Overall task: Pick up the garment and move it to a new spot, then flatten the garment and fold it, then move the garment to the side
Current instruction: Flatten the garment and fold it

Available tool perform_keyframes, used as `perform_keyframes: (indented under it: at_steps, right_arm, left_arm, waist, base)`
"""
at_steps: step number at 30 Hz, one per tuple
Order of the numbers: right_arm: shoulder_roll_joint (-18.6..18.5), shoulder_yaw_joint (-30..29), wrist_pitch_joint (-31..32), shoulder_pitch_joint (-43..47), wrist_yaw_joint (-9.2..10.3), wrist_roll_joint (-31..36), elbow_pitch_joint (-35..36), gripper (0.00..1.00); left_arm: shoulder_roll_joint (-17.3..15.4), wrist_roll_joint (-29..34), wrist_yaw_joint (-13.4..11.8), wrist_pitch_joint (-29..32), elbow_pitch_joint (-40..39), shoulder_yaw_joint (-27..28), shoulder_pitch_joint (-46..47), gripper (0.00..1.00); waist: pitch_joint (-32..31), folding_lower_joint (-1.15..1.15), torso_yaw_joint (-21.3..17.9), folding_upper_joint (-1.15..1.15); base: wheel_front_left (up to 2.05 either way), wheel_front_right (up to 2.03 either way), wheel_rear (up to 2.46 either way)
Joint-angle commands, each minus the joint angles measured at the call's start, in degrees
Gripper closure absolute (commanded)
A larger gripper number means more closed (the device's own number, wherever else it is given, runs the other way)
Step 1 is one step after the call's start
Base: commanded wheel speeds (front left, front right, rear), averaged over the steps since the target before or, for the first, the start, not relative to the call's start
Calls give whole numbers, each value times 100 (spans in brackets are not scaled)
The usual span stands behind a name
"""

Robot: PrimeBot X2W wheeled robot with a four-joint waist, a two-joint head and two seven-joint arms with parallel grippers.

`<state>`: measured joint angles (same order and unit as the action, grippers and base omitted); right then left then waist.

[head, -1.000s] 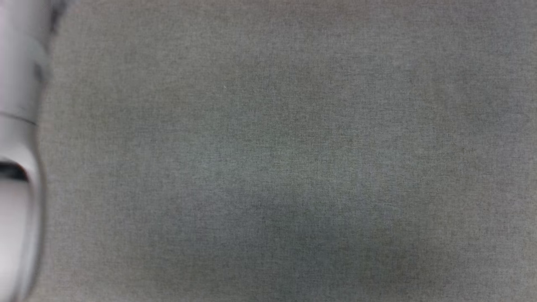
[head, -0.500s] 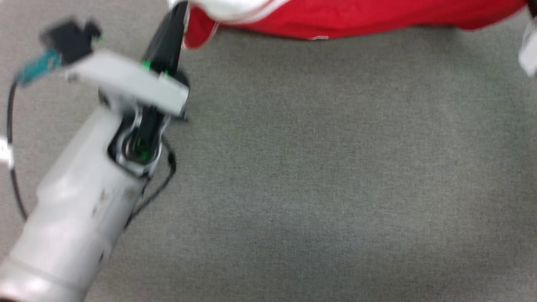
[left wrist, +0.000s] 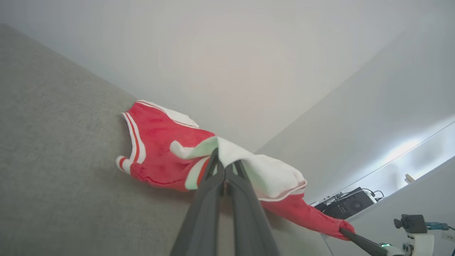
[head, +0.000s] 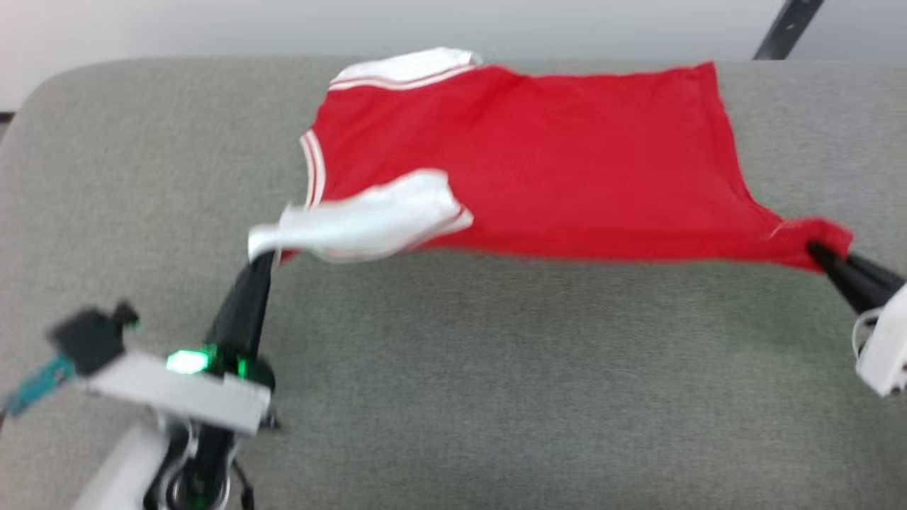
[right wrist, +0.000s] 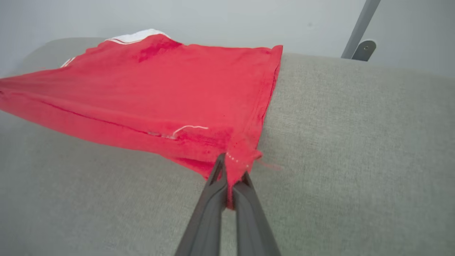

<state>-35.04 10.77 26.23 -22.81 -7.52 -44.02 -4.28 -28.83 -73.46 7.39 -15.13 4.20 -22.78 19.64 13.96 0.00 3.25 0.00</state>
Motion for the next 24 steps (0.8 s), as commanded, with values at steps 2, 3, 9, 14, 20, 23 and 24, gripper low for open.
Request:
perform_keyframes:
  at_steps: [2, 3, 9, 14, 20, 23, 24]
  right_arm:
    - [188, -459, 463, 617, 7, 247, 655, 100]
    - [267, -614, 614, 807, 7, 325, 903, 100]
    - [725, -1372, 1328, 1716, 7, 693, 2035, 100]
    - [1011, -1805, 1895, 2323, 7, 1025, 2902, 100]
    - [1270, -1888, 2212, 2221, 6, 1117, 3069, 100]
    - [1216, -1800, 2232, 1923, 7, 1167, 2758, 100]
    - [1180, -1742, 2230, 1807, 7, 1167, 2627, 100]
  left_arm:
    - [-26, 213, -75, 2, -460, 258, -689, 100]
    - [-19, 253, -122, 3, -613, 324, -903, 100]
    - [-50, 461, -438, 3, -1417, 562, -1817, 100]
    - [-150, 682, -735, 3, -2106, 679, -2370, 100]
    - [-95, 882, -880, 52, -2135, 588, -2191, 100]
    - [-31, 986, -798, 112, -1784, 470, -1818, 100]
    - [69, 976, -732, 111, -1640, 410, -1662, 100]
  waist:
    - [-200, 0, -229, 0]
    - [-212, 0, -247, 0]
    - [-198, 0, -290, 0]
    - [-110, 0, -274, 0]
    - [77, 0, -213, 0]
    - [161, 0, -150, 0]
    - [189, 0, -127, 0]
  base:
    - [0, 0, 0]
    - [0, 0, 0]
    - [0, 0, 0]
    - [0, 0, 0]
    - [0, 0, 0]
    - [0, 0, 0]
    - [0, 0, 0]
